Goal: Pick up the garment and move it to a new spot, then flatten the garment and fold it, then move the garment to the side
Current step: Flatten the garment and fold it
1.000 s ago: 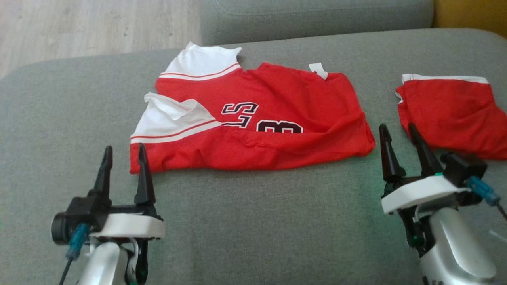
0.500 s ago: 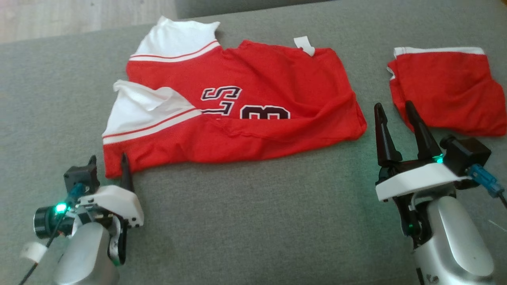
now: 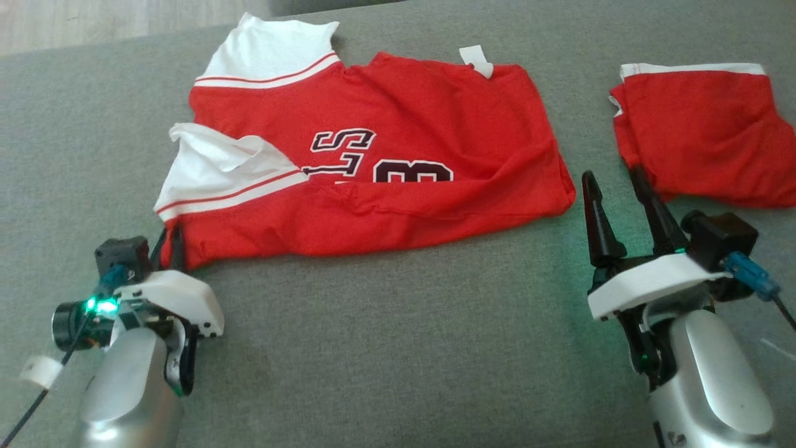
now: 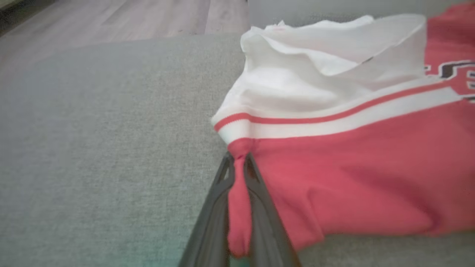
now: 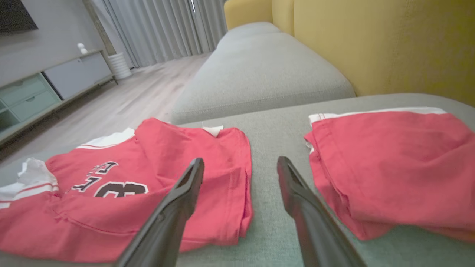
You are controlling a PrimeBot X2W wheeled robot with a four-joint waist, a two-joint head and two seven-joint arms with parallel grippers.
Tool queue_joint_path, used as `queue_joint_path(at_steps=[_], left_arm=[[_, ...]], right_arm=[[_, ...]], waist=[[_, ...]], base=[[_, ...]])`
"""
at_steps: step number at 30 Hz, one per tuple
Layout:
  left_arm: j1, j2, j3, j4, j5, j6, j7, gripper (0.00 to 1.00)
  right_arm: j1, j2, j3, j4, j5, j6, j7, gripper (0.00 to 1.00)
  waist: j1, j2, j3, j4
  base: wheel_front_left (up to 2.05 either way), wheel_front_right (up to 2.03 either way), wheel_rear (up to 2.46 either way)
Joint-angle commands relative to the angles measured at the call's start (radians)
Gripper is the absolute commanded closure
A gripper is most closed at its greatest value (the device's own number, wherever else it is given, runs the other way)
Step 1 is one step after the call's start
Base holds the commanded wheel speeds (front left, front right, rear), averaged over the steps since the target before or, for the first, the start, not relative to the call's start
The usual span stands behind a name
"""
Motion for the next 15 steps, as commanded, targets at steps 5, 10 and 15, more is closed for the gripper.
queue_joint_path(at_steps=[5,10,15], left_arm=[[-0.015,0.013,0.034,-0.093,-0.018,-0.007,-0.126,1.00],[0.001,0.003,0.031,-0.166,-0.014,0.003,-0.181,1.00],[0.021,-0.006,0.011,-0.205,-0.008,0.006,-0.177,1.00]], right_arm=[[-0.029,0.015,-0.025,0.031,-0.051,-0.001,0.076,0.00],[-0.052,0.017,-0.048,0.100,-0.044,-0.001,0.152,0.00],[-0.080,0.017,-0.041,0.184,0.005,-0.001,0.212,0.00]], waist=[[-0.0001,0.0000,-0.019,0.033],[-0.0001,0.0000,-0.031,0.063],[-0.0001,0.0000,-0.037,0.091]], base=[[0.00,0.00,0.00],[0.00,0.00,0.00],[0.00,0.00,0.00]])
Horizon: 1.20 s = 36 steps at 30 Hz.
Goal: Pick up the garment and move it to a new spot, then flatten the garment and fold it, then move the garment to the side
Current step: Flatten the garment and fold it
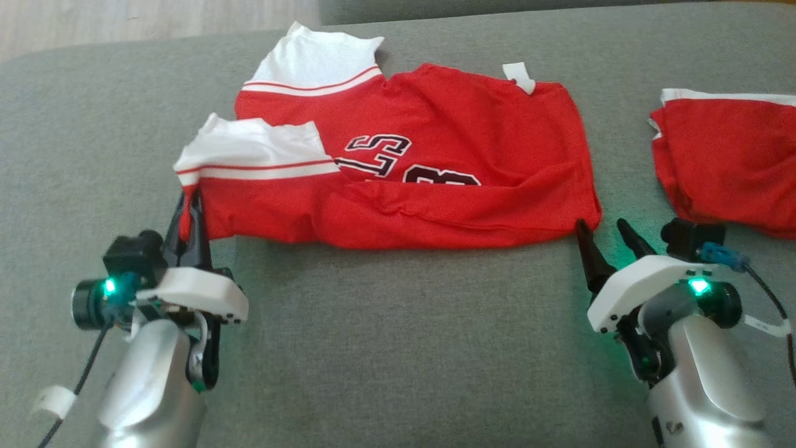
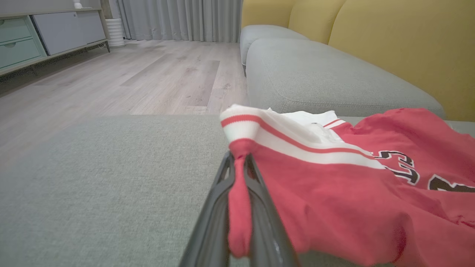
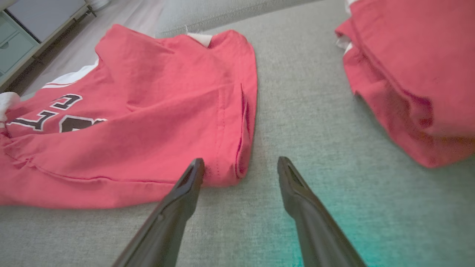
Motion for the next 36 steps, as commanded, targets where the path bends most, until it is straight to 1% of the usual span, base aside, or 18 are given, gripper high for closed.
queue_joint_path(at_steps=[1,5,12,13,14,15,20,26,31,32,36], left_arm=[[-0.009,0.021,0.028,-0.037,0.009,0.007,-0.006,1.00],[0.004,0.013,0.013,-0.059,0.012,0.010,-0.002,1.00],[0.011,0.011,0.001,-0.075,0.014,0.019,-0.004,1.00],[0.012,0.012,0.001,-0.075,0.013,0.020,-0.005,1.00],[0.013,0.013,0.001,-0.074,0.013,0.021,-0.005,1.00],[0.015,0.015,0.002,-0.074,0.012,0.023,-0.006,1.00],[0.031,0.024,0.005,-0.072,0.008,0.033,-0.008,1.00],[0.072,0.031,0.012,-0.080,-0.002,0.044,-0.019,1.00],[0.125,0.032,0.010,-0.098,-0.003,0.056,-0.031,1.00],[0.151,0.032,0.002,-0.107,-0.001,0.059,-0.034,1.00],[0.211,0.032,-0.020,-0.132,0.005,0.058,-0.031,1.00]], right_arm=[[-0.040,0.008,0.028,-0.015,0.012,-0.001,0.005,0.00],[-0.079,0.009,0.035,0.078,0.047,-0.001,0.025,0.00],[-0.153,0.009,0.051,0.227,0.054,-0.001,0.023,0.00],[-0.162,0.009,0.056,0.244,0.052,-0.001,0.021,0.23],[-0.171,0.009,0.063,0.260,0.046,-0.001,0.018,0.80],[-0.179,0.009,0.070,0.272,0.035,-0.001,0.011,1.00],[-0.212,0.009,0.081,0.299,-0.057,-0.001,-0.050,1.00],[-0.221,0.002,0.092,0.283,-0.210,-0.001,-0.091,1.00],[-0.195,-0.023,0.106,0.252,-0.281,-0.001,-0.078,1.00],[-0.176,-0.040,0.114,0.237,-0.296,-0.001,-0.060,1.00],[-0.122,-0.075,0.136,0.201,-0.271,-0.001,0.007,1.00]], waist=[[0.0000,0.0000,-0.003,0.012],[0.0000,0.0000,-0.002,0.033],[0.0000,0.0000,0.003,0.053],[0.0000,0.0000,0.003,0.054],[0.0000,0.0000,0.003,0.055],[0.0000,0.0000,0.002,0.055],[0.0000,0.0000,-0.010,0.049],[0.0000,0.0000,-0.046,0.039],[0.0000,0.0000,-0.095,0.033],[0.0000,0.0000,-0.118,0.033],[0.0000,0.0000,-0.170,0.034]], base=[[0.00,0.00,0.00],[0.00,0.00,0.00],[0.00,0.00,0.00],[0.00,0.00,0.00],[0.00,0.00,0.00],[0.00,0.00,0.00],[0.00,0.00,0.00],[0.00,0.00,0.00],[0.00,0.00,0.00],[0.00,0.00,0.00],[0.00,0.00,0.00]])
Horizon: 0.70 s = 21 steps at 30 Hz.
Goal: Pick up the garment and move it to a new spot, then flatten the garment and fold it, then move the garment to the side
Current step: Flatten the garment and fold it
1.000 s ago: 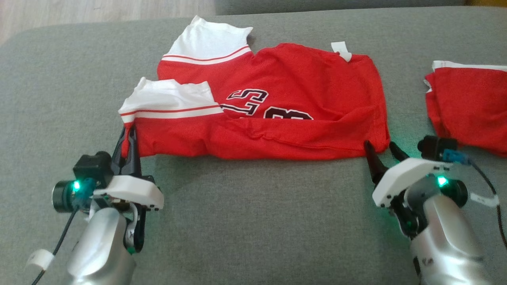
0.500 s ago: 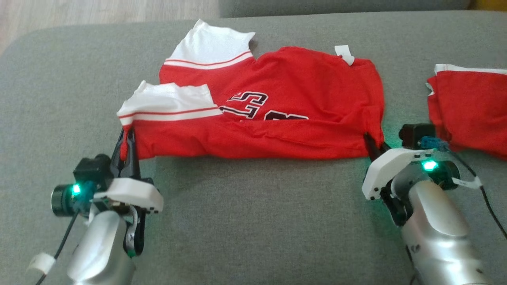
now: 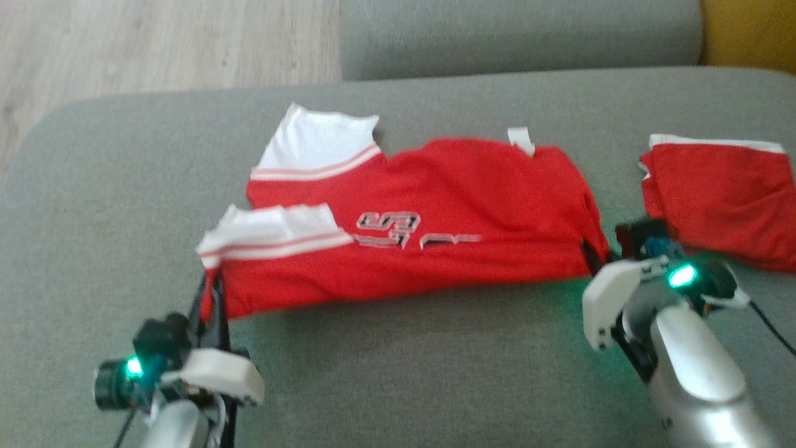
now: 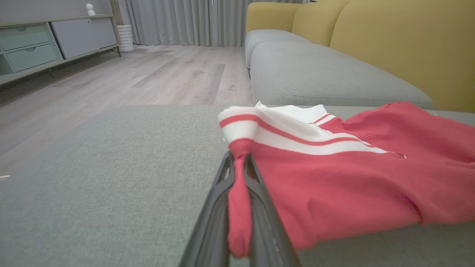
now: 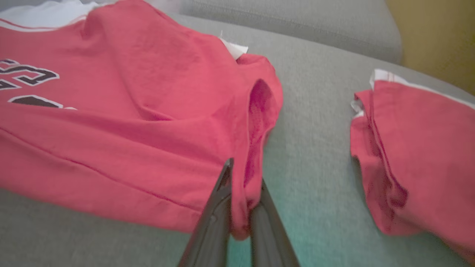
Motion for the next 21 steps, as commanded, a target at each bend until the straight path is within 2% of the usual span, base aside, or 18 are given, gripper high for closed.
queue_joint_path(at_steps=[1,7,12,16,20,21], left_arm=[[0.007,0.031,0.022,-0.043,0.006,0.004,-0.007,1.00],[0.096,0.041,0.000,-0.093,0.010,0.009,0.008,1.00],[0.157,0.052,-0.004,-0.148,0.005,0.023,0.024,1.00],[0.175,0.053,-0.015,-0.167,0.004,0.024,0.039,1.00],[0.170,0.052,-0.030,-0.165,0.005,0.017,0.047,1.00],[0.167,0.052,-0.033,-0.161,0.005,0.016,0.050,1.00]], right_arm=[[0.015,-0.028,0.032,-0.055,0.023,-0.001,0.030,1.00],[0.113,-0.082,0.049,-0.166,0.118,-0.001,0.154,1.00],[0.233,-0.119,0.032,-0.340,0.189,-0.001,0.272,1.00],[0.320,-0.111,0.002,-0.444,0.207,-0.001,0.324,1.00],[0.367,-0.073,-0.034,-0.500,0.209,-0.001,0.343,1.00],[0.372,-0.063,-0.045,-0.510,0.204,-0.001,0.339,0.13]], waist=[[0.0001,-0.0001,-0.044,0.001],[0.0001,-0.0001,-0.101,0.001],[0.0001,-0.0001,-0.123,0.000],[0.0001,-0.0001,-0.125,-0.003],[0.0001,-0.0001,-0.119,-0.010],[0.0001,-0.0001,-0.117,-0.012]], base=[[0.00,0.00,0.00],[0.00,0.00,0.00],[0.00,0.00,0.00],[0.00,0.00,0.00],[0.00,0.00,0.00],[0.00,0.00,0.00]])
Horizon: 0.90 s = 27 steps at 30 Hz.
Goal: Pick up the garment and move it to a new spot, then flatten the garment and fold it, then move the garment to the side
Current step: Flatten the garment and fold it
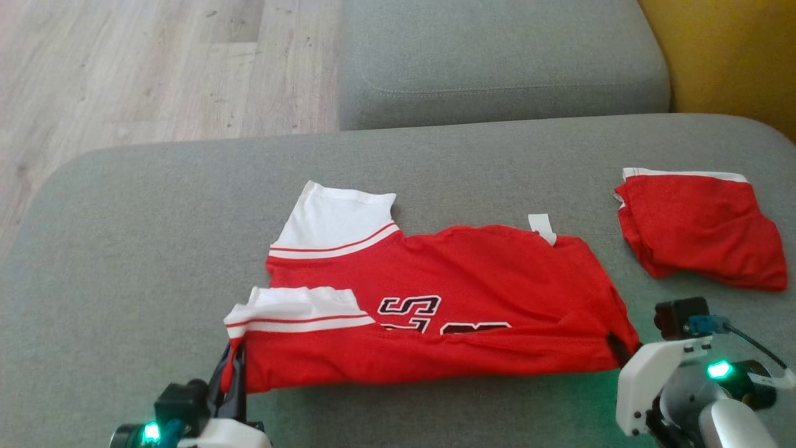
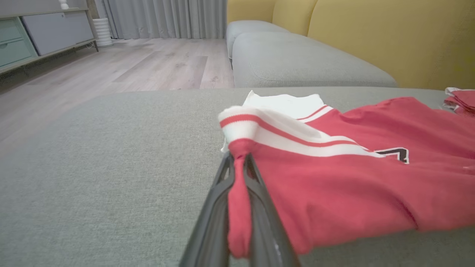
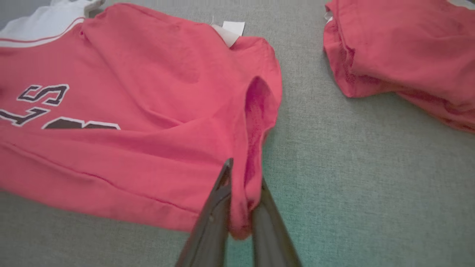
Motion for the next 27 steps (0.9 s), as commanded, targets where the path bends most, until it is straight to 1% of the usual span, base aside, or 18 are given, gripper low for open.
queue_joint_path(at_steps=[1,3,7,13,17,20,23,25,27], left_arm=[[-0.049,0.020,0.031,-0.022,0.005,0.006,0.000,0.76],[-0.058,0.019,0.030,-0.013,0.004,0.006,0.000,0.00],[-0.077,0.019,0.028,-0.005,0.004,0.008,0.002,0.00],[-0.125,0.031,0.067,-0.045,-0.003,0.027,-0.046,0.00],[-0.183,0.041,0.089,-0.097,-0.005,0.013,-0.081,0.00],[-0.246,0.053,0.095,-0.125,-0.005,-0.012,-0.090,0.00],[-0.332,0.074,0.092,-0.126,-0.006,-0.045,-0.074,0.00],[-0.408,0.093,0.084,-0.115,-0.006,-0.077,-0.044,0.00],[-0.495,0.119,0.069,-0.085,-0.004,-0.120,0.005,0.00]], right_arm=[[-0.035,-0.005,0.002,-0.046,-0.003,-0.001,-0.007,0.00],[-0.032,0.014,-0.016,-0.058,-0.009,-0.001,-0.015,0.00],[-0.051,0.039,-0.058,-0.091,-0.023,-0.001,-0.062,0.00],[-0.106,0.067,-0.119,-0.137,-0.040,-0.001,-0.193,0.00],[-0.148,0.076,-0.128,-0.156,-0.057,-0.001,-0.277,0.00],[-0.185,0.081,-0.125,-0.165,-0.066,-0.001,-0.318,0.00],[-0.226,0.082,-0.109,-0.167,-0.073,-0.001,-0.335,0.00],[-0.260,0.078,-0.097,-0.168,-0.078,-0.001,-0.338,0.00],[-0.300,0.071,-0.086,-0.168,-0.081,-0.001,-0.340,0.00]], waist=[[0.0001,-0.0001,0.004,-0.003],[0.0001,-0.0001,0.009,-0.007],[0.0001,-0.0001,0.017,-0.016],[0.0001,-0.0001,0.037,-0.024],[0.0001,-0.0001,0.069,-0.029],[0.0001,-0.0001,0.109,-0.034],[0.0001,-0.0001,0.158,-0.044],[0.0001,-0.0001,0.196,-0.052],[0.0001,-0.0001,0.238,-0.063]], base=[[0.00,0.00,0.00],[0.00,0.00,0.00],[0.00,0.00,0.00],[0.00,0.00,0.00],[0.00,0.00,0.00],[0.00,0.00,0.00],[0.00,0.00,0.00],[0.00,0.00,0.00],[0.00,0.00,0.00]])
